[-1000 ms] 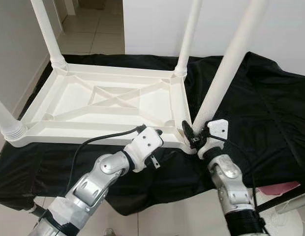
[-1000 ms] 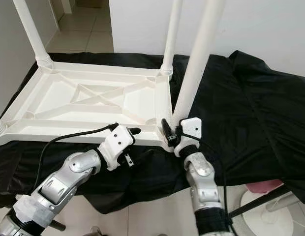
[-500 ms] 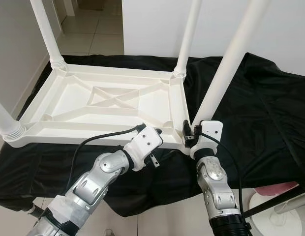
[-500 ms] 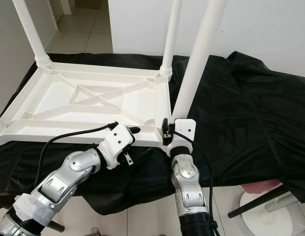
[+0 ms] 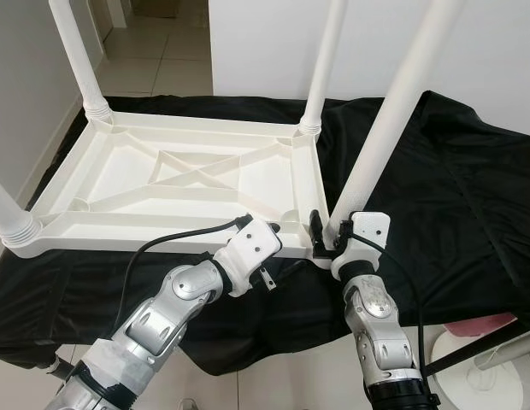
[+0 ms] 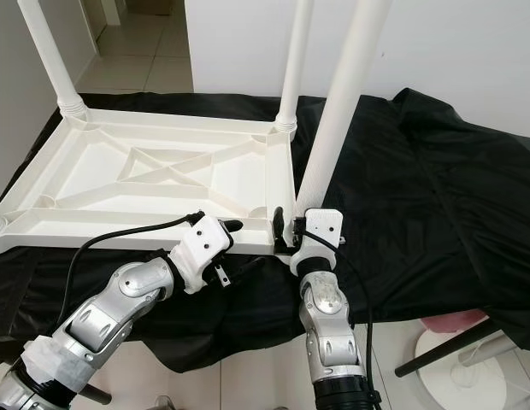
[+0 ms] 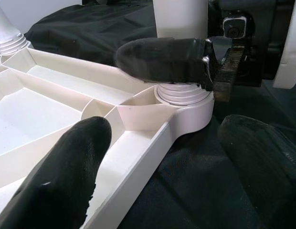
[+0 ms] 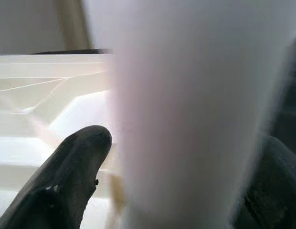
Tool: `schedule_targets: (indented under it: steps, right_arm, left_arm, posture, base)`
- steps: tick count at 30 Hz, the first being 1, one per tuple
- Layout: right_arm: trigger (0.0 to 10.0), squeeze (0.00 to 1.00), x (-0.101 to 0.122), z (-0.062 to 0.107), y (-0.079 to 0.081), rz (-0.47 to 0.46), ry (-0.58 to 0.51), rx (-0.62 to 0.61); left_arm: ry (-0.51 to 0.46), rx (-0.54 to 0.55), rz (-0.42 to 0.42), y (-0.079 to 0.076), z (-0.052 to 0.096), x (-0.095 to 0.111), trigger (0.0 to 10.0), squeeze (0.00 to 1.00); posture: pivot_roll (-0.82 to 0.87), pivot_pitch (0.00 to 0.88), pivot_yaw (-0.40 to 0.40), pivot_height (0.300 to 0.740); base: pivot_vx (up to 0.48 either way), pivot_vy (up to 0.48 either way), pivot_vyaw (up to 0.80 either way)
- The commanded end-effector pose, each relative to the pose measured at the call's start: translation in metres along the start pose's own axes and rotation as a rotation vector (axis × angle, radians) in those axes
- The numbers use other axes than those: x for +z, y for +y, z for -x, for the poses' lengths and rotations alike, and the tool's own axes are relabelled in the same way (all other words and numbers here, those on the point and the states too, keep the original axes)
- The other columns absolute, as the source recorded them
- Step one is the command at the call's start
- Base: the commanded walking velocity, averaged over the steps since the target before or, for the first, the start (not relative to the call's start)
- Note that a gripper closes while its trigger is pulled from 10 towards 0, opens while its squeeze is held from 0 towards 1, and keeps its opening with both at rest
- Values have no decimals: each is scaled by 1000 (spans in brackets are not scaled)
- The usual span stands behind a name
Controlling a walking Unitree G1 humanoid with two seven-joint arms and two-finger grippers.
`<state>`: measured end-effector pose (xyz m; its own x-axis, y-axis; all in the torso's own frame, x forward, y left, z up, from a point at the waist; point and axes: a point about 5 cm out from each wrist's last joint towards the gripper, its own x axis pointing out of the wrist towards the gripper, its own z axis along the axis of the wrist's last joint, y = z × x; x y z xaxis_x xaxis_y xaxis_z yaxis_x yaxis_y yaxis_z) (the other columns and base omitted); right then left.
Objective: Building children table
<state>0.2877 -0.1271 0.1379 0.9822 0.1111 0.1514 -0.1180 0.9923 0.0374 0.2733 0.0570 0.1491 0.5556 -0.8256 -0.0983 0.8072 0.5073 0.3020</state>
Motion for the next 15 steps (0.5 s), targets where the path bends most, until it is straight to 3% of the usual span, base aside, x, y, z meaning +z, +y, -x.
schedule_targets:
  steps: [1,10,15]
  right_arm:
    - [10000,0,1,-1,-3,1,-11,65]
    - [10000,0,2,-9,-22,66,3,273]
    - [10000,0,3,-13,-26,86,4,328]
  left_arm:
    - [-4,-122,-6,-4,0,1,10000,0]
    - [-6,-123,-1,-5,1,3,10000,0]
    - [-7,-125,-1,-5,1,3,10000,0]
  posture:
    - [-24,32,-45,740]
    - [-16,36,-44,740]
    - [-16,38,-42,740]
  base:
    - [0,0,0]
    - [0,0,0]
    - [0,0,0]
